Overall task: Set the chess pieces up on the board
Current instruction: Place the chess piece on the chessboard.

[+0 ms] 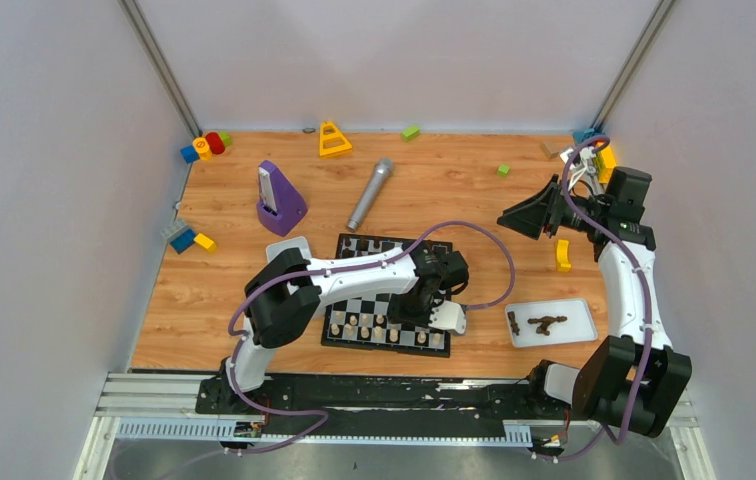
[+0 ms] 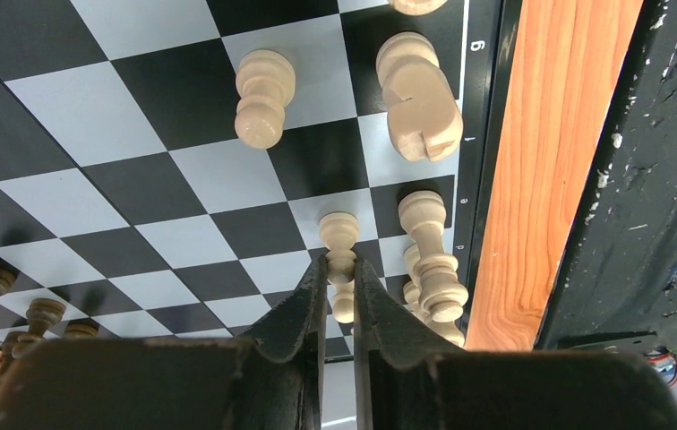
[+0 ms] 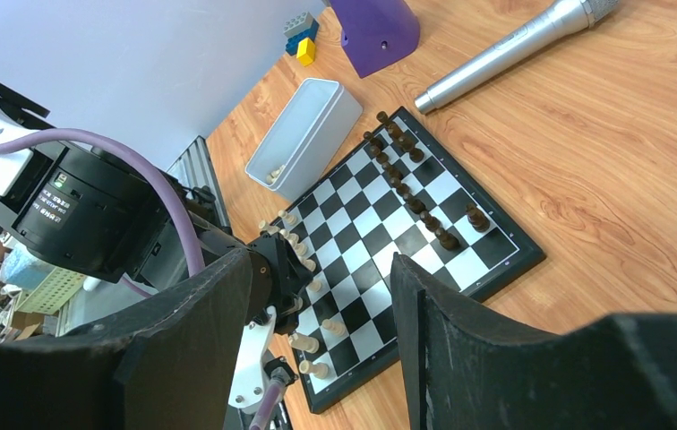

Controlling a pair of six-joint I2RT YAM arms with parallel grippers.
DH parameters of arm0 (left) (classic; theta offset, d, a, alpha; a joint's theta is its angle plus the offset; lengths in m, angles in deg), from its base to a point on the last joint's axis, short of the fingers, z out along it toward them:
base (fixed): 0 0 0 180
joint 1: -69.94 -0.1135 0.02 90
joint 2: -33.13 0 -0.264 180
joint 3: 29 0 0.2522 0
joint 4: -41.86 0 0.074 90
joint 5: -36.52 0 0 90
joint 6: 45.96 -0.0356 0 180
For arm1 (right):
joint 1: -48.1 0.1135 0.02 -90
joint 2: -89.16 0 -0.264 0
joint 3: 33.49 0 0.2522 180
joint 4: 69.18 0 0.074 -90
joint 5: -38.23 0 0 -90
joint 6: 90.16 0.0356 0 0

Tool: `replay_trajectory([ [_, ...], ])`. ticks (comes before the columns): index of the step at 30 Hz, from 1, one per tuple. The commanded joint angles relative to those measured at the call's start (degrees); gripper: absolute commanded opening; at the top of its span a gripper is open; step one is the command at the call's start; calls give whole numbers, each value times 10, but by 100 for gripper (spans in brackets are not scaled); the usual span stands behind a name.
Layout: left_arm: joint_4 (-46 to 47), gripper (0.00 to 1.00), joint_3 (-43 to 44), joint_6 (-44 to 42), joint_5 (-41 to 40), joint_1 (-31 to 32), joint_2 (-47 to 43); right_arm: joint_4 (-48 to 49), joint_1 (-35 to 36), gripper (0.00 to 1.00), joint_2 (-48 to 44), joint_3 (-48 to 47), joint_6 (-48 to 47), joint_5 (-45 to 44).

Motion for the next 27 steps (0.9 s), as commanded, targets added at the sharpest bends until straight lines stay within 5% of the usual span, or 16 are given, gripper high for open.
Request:
replay_trajectory([
  [1,8,18,22,14,18,6,-8,1,-2,59,-1,-1,-19,21],
  [27,24,29,15,29,-7,5,-14,-2,-2,59,2,-1,-22,20],
])
